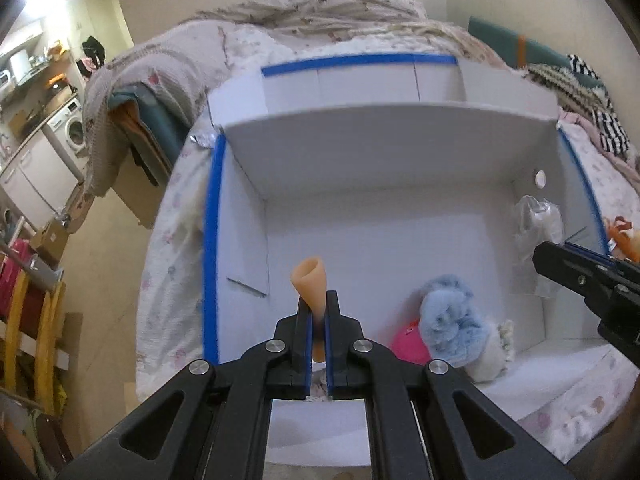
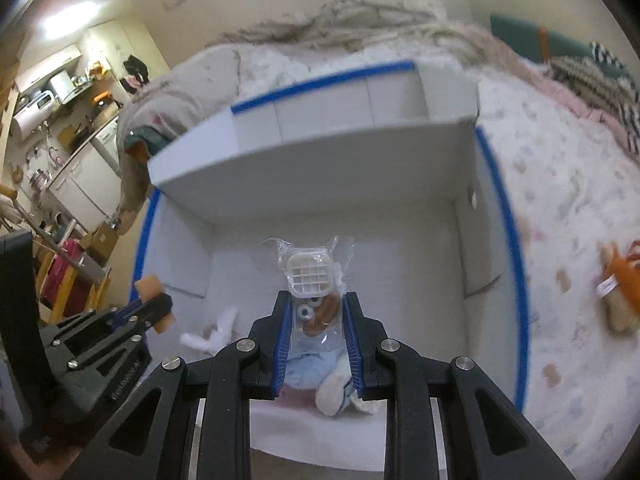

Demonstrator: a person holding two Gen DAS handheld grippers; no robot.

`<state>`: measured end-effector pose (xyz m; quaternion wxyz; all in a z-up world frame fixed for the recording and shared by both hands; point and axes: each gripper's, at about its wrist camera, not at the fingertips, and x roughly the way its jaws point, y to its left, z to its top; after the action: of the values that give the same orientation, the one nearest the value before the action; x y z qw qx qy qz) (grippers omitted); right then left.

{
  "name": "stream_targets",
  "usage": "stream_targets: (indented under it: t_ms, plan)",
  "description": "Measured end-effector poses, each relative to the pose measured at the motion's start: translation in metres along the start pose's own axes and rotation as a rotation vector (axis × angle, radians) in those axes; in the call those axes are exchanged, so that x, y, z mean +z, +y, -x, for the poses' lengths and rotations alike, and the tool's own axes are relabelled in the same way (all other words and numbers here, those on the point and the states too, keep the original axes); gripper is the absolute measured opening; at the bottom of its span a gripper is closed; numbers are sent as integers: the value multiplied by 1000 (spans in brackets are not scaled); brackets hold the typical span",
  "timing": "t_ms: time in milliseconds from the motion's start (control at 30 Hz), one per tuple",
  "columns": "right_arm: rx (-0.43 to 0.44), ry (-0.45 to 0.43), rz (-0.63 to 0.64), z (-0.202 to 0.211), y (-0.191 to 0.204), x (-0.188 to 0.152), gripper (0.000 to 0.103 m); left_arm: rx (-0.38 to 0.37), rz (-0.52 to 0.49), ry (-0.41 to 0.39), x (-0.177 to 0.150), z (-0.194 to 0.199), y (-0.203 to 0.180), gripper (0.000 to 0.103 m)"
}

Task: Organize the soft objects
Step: 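Carry the bagged item and tan piece up and into the box, then open both tools to release the bagged item and tan piece in the box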

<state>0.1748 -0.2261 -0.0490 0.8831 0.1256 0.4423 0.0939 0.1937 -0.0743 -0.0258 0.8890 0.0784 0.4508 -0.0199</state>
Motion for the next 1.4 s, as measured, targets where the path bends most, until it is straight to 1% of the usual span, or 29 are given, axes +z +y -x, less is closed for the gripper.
stream_targets:
  t_ms: [67, 133, 200, 300, 433, 567, 800, 933, 967, 1033, 1100, 1133, 1167, 1200, 1233, 1267, 1300, 1333, 1367, 1400]
  plan:
    - [-9, 18, 28, -9, 5, -1, 27, 11, -10, 17, -4, -14, -4, 5]
    - [-4, 36, 34, -16, 7, -2, 27, -3, 2, 33, -5, -20, -4, 5]
    - [8, 53, 21, -22, 7, -4, 27, -2, -1, 30, -3, -23, -3, 5]
    - [-6, 91, 26, -32, 8, -8, 27, 4, 11, 28, -2, -27, 0, 5]
    - [-20, 134, 30, -41, 6, -12, 27, -15, 27, 72, -8, -37, 3, 5]
    - [-21, 150, 6, -44, 2, -13, 27, -4, 31, 74, -8, -41, 4, 5]
    - [-36, 157, -5, -47, 0, -13, 27, -39, 50, 87, -7, -46, 1, 5]
    - [-47, 167, -11, -49, -2, -13, 27, -24, 44, 78, -6, -45, -1, 6]
    - [-50, 166, -8, -48, -2, -13, 27, -15, 42, 76, -6, -44, -1, 9]
    - [-52, 166, -10, -48, -3, -12, 28, 0, 35, 76, -7, -45, -1, 12]
    - [-39, 170, -26, -50, -3, -12, 35, 13, 32, 83, -7, -47, 0, 17]
    - [-31, 171, -37, -50, -4, -11, 36, 15, 32, 89, -8, -47, 1, 18]
    - [-25, 169, -44, -49, -5, -11, 45, 13, 30, 92, -8, -48, 1, 20]
    - [-20, 165, -48, -48, -5, -11, 57, 13, 28, 92, -8, -48, 1, 22]
    - [-18, 156, -50, -47, -6, -10, 60, 14, 25, 90, -9, -47, 0, 24]
    - [-18, 148, -50, -46, -6, -10, 60, 12, 23, 86, -9, -46, 0, 30]
    - [-18, 145, -48, -45, -6, -9, 60, 11, 21, 82, -8, -45, -1, 38]
    - [-19, 144, -48, -45, -6, -9, 60, 12, 18, 76, -8, -44, -1, 43]
    - [-18, 145, -50, -45, -6, -9, 60, 13, 17, 72, -8, -43, -2, 53]
    - [-15, 146, -55, -46, -7, -9, 61, 11, 19, 67, -7, -42, -2, 58]
